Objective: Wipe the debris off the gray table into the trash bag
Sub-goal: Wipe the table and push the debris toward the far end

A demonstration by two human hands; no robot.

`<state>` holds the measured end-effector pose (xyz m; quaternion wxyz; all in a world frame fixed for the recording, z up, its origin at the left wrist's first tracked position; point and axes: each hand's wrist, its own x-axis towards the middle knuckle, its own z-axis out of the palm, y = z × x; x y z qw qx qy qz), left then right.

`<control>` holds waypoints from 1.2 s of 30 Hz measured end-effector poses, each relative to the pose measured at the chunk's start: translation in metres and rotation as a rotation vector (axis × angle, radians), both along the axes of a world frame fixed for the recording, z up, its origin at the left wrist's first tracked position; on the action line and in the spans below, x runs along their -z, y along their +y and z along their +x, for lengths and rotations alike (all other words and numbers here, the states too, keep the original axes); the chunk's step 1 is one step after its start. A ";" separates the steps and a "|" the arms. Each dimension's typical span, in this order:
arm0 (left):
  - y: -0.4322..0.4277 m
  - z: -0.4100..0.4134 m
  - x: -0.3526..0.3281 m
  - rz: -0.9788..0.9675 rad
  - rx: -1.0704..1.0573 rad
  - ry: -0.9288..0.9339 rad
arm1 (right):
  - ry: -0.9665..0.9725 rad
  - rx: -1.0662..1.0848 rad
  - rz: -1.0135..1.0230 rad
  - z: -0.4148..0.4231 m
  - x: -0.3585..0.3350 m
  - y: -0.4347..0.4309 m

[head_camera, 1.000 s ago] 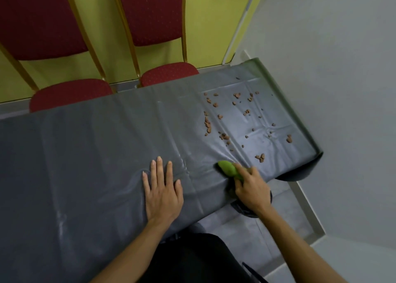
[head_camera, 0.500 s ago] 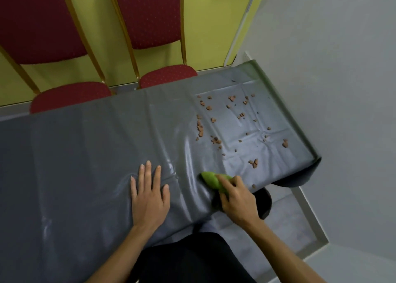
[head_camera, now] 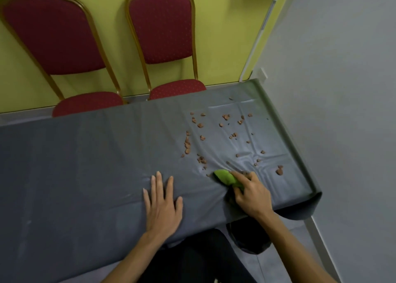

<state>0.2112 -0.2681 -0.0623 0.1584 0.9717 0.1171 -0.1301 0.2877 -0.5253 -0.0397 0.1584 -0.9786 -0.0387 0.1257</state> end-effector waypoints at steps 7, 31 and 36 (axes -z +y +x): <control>-0.006 -0.001 0.012 0.063 -0.085 -0.029 | 0.017 -0.154 0.134 -0.003 0.004 0.006; -0.019 -0.006 0.008 0.001 -0.168 -0.042 | 0.019 -0.143 0.185 -0.031 0.012 0.039; -0.017 -0.008 0.007 -0.003 -0.146 -0.052 | -0.013 -0.141 0.119 -0.006 0.008 0.024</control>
